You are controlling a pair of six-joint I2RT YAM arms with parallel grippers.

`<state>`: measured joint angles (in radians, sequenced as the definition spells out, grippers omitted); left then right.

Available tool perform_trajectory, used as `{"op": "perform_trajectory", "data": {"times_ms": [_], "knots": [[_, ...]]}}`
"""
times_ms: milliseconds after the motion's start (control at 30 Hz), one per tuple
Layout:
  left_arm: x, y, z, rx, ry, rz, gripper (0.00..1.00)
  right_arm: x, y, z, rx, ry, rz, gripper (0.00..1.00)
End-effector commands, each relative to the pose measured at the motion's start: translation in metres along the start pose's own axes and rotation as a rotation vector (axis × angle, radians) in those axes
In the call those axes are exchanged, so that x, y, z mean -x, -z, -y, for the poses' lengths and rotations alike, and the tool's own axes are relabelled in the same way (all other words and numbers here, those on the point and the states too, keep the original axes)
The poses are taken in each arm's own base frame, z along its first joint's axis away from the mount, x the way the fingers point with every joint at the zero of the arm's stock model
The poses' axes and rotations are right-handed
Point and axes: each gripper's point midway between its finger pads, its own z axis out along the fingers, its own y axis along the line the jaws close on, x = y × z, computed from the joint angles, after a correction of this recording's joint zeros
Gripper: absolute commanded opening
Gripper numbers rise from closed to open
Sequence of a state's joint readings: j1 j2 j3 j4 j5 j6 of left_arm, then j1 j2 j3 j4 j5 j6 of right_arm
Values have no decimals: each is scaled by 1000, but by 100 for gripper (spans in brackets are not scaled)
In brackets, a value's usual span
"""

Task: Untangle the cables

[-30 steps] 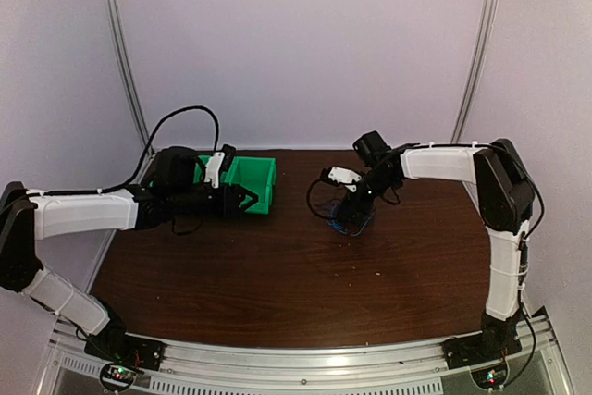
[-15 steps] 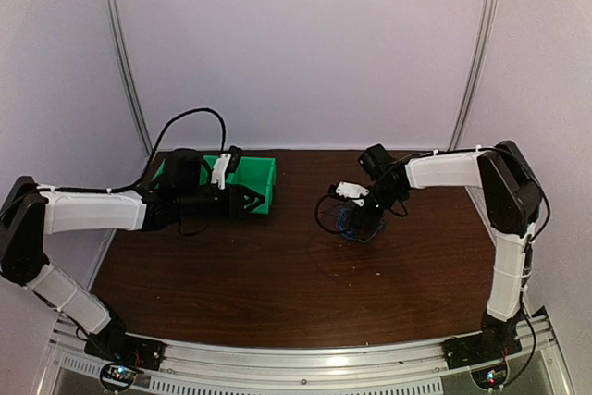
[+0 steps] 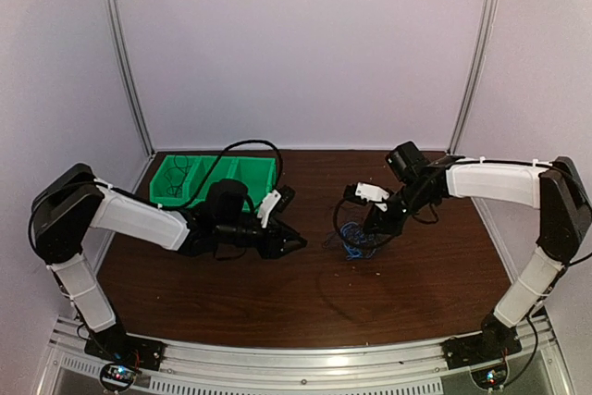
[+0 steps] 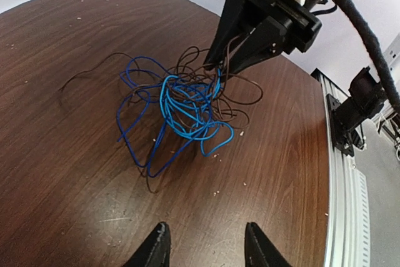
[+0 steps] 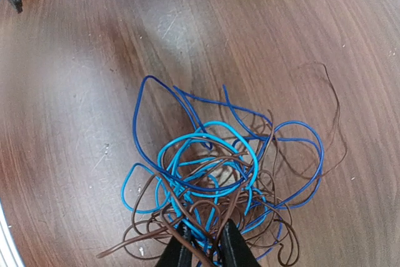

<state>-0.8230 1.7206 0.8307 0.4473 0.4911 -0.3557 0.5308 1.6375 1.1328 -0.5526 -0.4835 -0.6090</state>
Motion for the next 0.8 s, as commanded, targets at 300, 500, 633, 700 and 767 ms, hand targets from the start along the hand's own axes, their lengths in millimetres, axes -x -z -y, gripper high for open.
{"op": "perform_trajectory", "data": {"times_ms": [300, 500, 633, 700, 767], "knots": [[-29, -43, 7, -49, -195, 6, 37, -5, 31, -22, 7, 20, 67, 100], [-40, -56, -1, 4, -271, -6, 28, -9, 34, -31, -12, 137, 92, 100], [-35, -62, -7, 44, -336, 27, 29, -17, 15, -28, 46, 112, 33, 93], [-30, -64, -7, 62, -382, 49, 32, -16, 8, -29, 78, 92, 36, 92], [-28, -68, -9, 88, -436, 54, 33, -13, 2, -30, 99, 82, 48, 92]]}}
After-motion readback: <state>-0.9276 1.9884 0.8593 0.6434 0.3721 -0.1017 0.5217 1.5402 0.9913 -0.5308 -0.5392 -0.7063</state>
